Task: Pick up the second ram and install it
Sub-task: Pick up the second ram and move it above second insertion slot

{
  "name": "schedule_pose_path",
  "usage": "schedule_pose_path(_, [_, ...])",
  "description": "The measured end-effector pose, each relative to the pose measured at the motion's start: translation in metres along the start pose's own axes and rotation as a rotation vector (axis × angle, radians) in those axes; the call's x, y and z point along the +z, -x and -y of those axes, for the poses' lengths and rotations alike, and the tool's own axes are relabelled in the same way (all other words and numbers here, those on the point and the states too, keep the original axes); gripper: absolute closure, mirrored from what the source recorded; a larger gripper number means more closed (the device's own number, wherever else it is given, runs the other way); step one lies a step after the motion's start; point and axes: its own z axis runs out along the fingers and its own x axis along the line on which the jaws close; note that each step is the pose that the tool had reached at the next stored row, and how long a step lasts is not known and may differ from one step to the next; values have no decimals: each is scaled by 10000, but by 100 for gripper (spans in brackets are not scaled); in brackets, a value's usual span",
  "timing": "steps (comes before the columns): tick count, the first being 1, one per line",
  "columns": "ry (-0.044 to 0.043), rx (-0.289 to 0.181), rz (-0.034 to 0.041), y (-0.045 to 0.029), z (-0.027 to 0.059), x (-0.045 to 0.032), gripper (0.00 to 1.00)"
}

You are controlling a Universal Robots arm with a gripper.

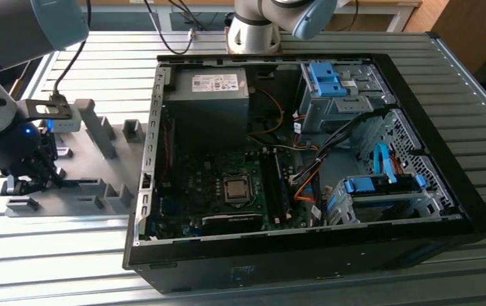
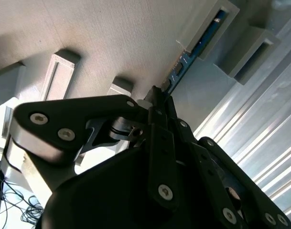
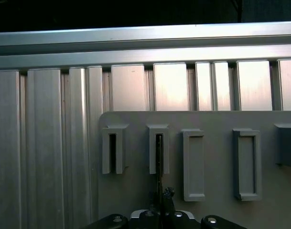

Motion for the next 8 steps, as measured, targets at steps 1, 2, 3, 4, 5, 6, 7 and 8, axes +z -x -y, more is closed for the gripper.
schedule_pose_path(1, [0, 0, 0, 0, 0, 0, 86])
schedule_pose_path(2, [0, 0, 0, 0, 0, 0, 86])
schedule_pose_path(3, [0, 0, 0, 0, 0, 0, 86])
schedule_pose_path(4, [0, -2, 0, 0, 0, 0, 86])
schedule_pose_path(5, [1, -38, -1, -2, -2, 0, 86])
schedule_pose_path(6, [2, -131, -1, -2, -2, 0, 86])
schedule_pose_path(7, [5, -254, -2, -2, -3, 0, 86])
schedule_pose_path(8, [7, -382, -3, -2, -3, 0, 86])
